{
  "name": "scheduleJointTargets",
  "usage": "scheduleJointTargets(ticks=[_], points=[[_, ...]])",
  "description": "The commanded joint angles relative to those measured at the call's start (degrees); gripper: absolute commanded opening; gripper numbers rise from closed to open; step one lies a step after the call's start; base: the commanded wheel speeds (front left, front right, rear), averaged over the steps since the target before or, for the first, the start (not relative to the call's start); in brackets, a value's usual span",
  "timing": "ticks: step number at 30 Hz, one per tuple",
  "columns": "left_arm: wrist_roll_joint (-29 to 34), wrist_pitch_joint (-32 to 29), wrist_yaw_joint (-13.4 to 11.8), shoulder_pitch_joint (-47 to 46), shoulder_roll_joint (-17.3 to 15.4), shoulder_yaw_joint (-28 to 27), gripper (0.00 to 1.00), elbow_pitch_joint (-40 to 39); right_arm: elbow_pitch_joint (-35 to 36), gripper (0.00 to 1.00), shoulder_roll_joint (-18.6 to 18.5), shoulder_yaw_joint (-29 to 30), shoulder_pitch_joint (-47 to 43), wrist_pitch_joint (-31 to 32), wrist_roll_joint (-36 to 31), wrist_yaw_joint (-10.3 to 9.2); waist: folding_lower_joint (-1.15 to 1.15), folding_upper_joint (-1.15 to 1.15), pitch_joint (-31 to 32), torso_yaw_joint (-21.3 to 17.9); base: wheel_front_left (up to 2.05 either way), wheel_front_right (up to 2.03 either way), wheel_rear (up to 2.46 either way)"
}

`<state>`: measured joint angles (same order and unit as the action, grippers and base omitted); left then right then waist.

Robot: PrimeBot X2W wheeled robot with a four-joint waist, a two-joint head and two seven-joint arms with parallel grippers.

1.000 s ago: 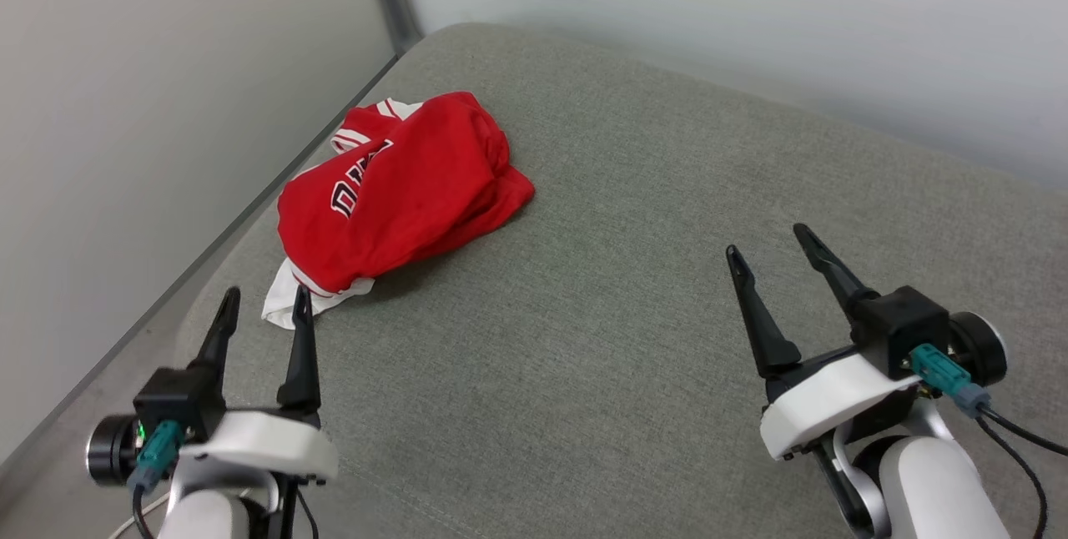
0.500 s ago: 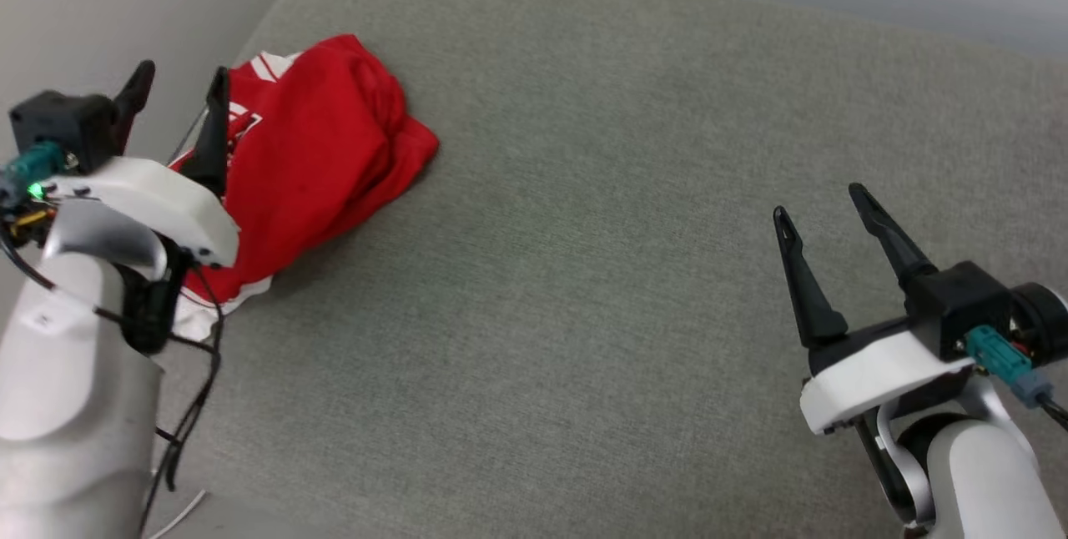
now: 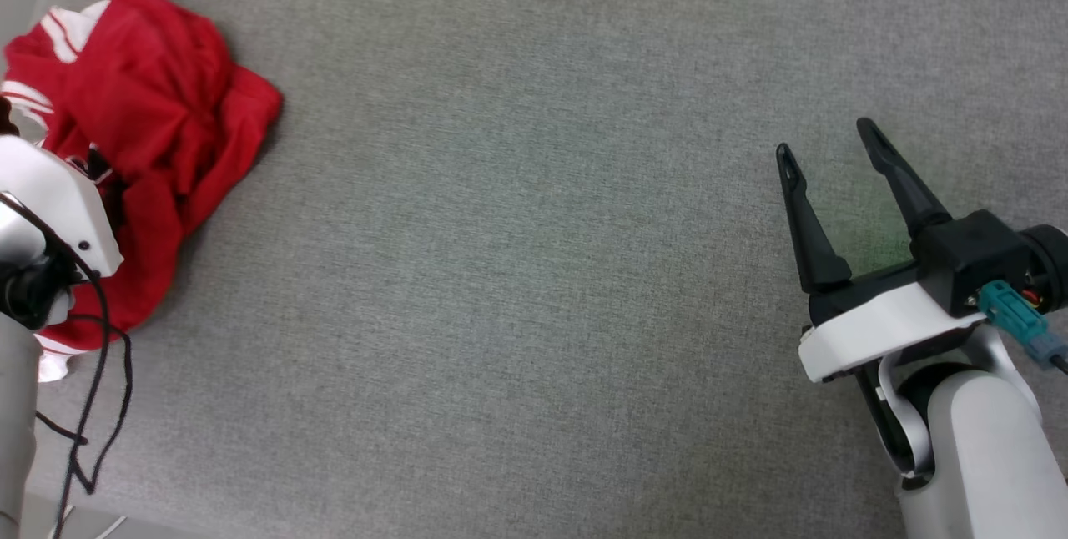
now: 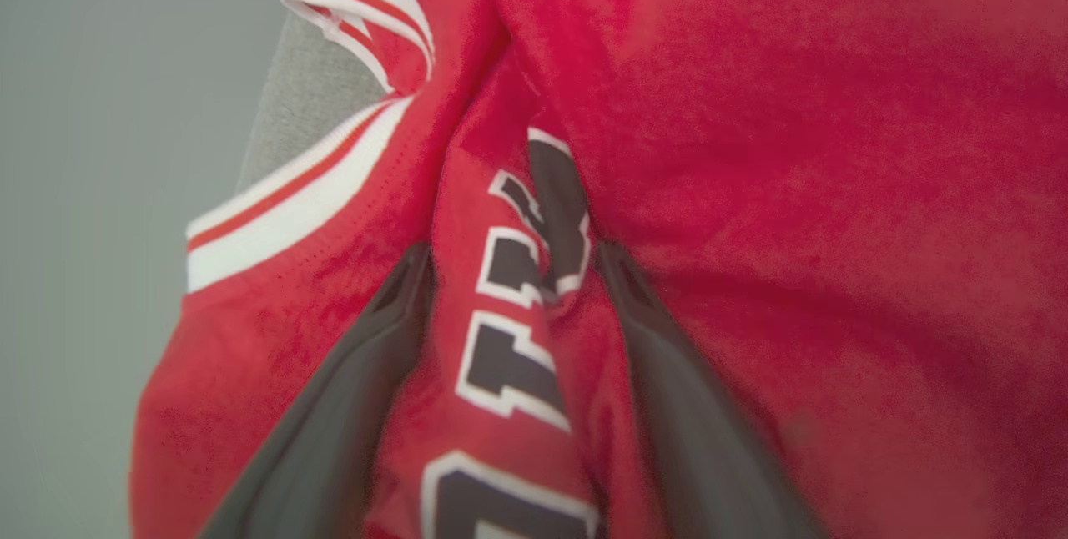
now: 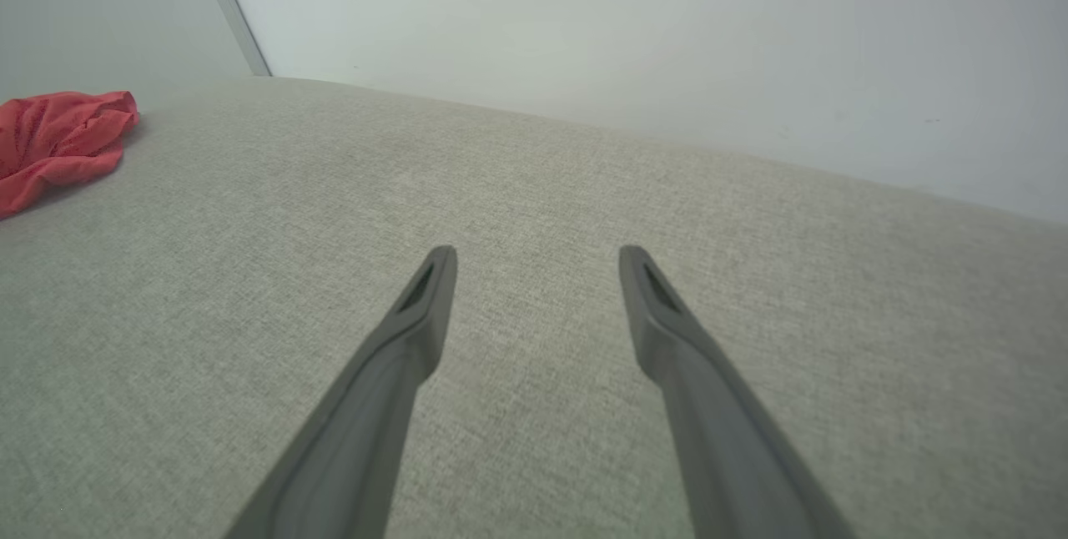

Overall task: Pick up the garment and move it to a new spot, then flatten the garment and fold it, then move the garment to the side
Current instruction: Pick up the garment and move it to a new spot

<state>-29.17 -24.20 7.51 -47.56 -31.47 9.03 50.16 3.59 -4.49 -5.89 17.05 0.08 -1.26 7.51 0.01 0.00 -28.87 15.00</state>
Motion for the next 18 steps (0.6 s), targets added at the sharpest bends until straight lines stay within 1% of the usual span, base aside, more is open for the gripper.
scheduleJointTargets(ticks=[1,6,7,8,9,14,18], points=[[-0.4,-1.0,0.0,-0.3,0.3,0.5,1.0,0.8,-0.2,1.0,0.1,0.1,1.1,-0.2,0.2,-0.04,-0.01,0.0,-0.7,-0.6,0.0,0.0,0.0],[-3.8,-6.6,0.0,0.0,1.9,1.1,1.0,6.7,-1.3,1.0,0.2,-0.2,2.1,-0.6,0.4,-0.04,-0.01,0.0,-0.7,-0.7,0.0,0.0,0.0],[-4.3,-7.0,0.0,0.0,2.3,1.1,0.65,7.5,-1.6,1.0,0.2,-0.3,2.2,-0.7,0.6,-0.04,-0.01,0.0,-0.5,-0.7,0.0,0.0,0.0],[-4.6,-6.5,0.0,-0.2,2.6,1.1,0.24,7.9,-1.8,1.0,0.2,-0.3,2.1,-0.9,0.7,-0.04,-0.01,0.0,-0.1,-0.7,0.0,0.0,0.0],[-4.6,-5.3,0.0,-0.3,2.6,1.2,0.0,8.0,-1.8,1.0,0.3,-0.4,2.1,-1.3,0.7,-0.04,-0.01,0.0,0.3,-0.7,0.0,0.0,0.0],[-3.2,3.8,-0.1,-1.8,0.7,1.5,0.0,7.4,-2.5,1.0,0.4,-0.1,0.6,-2.8,0.9,-0.04,-0.01,0.0,3.7,-0.5,0.0,0.0,0.0],[-1.5,13.9,-1.2,-3.8,0.0,1.4,0.0,6.1,-3.6,1.0,0.7,0.9,-0.9,-3.5,1.3,-0.04,-0.01,0.0,7.6,-0.2,0.0,0.0,0.0]])
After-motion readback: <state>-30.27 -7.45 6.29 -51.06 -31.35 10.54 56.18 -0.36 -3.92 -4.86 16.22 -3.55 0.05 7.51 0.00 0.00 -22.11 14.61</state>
